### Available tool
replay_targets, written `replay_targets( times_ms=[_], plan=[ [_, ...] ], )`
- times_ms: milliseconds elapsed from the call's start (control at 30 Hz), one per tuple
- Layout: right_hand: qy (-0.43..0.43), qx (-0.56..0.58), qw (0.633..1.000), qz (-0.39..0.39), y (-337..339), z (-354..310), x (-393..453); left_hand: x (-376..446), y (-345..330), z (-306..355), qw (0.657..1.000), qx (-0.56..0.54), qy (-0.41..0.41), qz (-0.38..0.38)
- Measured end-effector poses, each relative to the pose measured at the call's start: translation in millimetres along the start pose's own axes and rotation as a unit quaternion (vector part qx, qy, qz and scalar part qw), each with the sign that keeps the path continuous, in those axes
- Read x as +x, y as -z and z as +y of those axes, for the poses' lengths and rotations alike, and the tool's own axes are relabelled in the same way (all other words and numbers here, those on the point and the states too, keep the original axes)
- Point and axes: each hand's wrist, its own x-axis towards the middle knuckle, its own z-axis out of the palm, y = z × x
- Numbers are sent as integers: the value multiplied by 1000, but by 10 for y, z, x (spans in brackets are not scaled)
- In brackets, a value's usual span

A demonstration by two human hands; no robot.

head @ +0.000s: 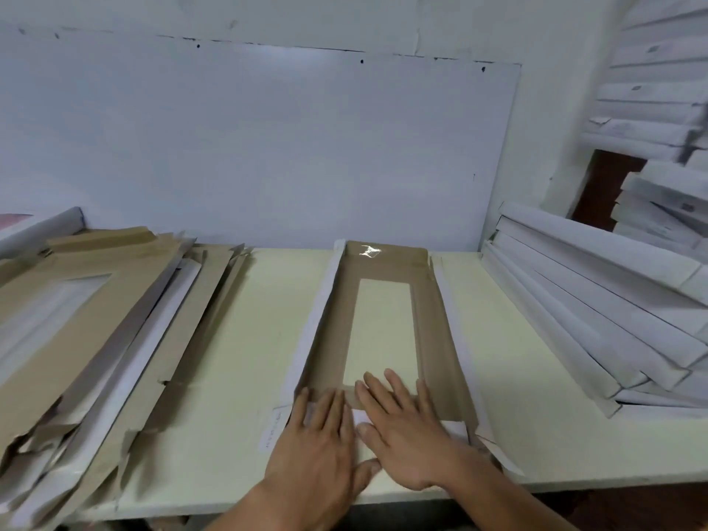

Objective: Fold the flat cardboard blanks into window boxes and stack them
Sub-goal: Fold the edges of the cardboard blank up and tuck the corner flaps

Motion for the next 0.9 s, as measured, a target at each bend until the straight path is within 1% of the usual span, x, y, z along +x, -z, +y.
replay_targets(
  times_ms=[33, 67, 133, 200, 233, 300, 367, 433, 500, 533, 567, 633, 667, 733, 800, 833, 867, 900],
  plan=[
    [-6, 2, 1000, -9, 3, 60, -11, 2, 13, -29, 998, 4, 7, -55],
    [-15, 4, 1000, -18, 10, 137, -36, -7, 22, -66, 996, 9, 14, -83],
    [-50, 13, 998, -29, 14, 321, -112, -30, -4, -148, 995, 36, 25, -86],
    [-92, 11, 995, -19, 3, 480, -200, -71, -20, -221, 994, 50, 44, -87],
    [-104, 0, 995, -9, 5, 519, -241, -72, -7, -245, 994, 49, 49, -79],
    [-94, -31, 995, 13, 38, 520, -273, -27, 22, -244, 997, 35, 38, -49],
    [-52, -18, 998, 41, 136, 530, -209, 51, 53, -172, 1000, -17, -14, 1],
    [-10, 20, 997, 75, 358, 622, -106, 126, 68, -58, 990, -105, -80, 47],
    [-4, 52, 994, 91, 640, 834, 8, 181, 74, 33, 977, -159, -114, 81],
    [-10, 48, 994, 96, 754, 968, 56, 184, 76, 52, 972, -175, -123, 95],
    [-15, 11, 996, 89, 842, 1105, 101, 167, 80, 51, 968, -190, -125, 103],
    [-19, -120, 992, 31, 924, 1337, 165, 114, 72, -12, 963, -210, -132, 104],
    [-19, -179, 984, -3, 940, 1414, 180, 78, 62, -72, 962, -212, -145, 94],
    [-2, -265, 964, -36, 945, 1529, 174, -18, 64, -253, 958, -210, -189, 55],
    [25, -314, 948, -52, 965, 1574, 132, -105, 106, -528, 956, -188, -227, 15],
    [32, -325, 943, -64, 977, 1573, 104, -143, 134, -688, 960, -168, -225, 8],
    [36, -331, 940, -78, 987, 1548, 69, -166, 148, -853, 966, -149, -210, 12],
    [41, -329, 939, -88, 985, 1506, 36, -175, 175, -1003, 975, -130, -180, 23]
  ],
)
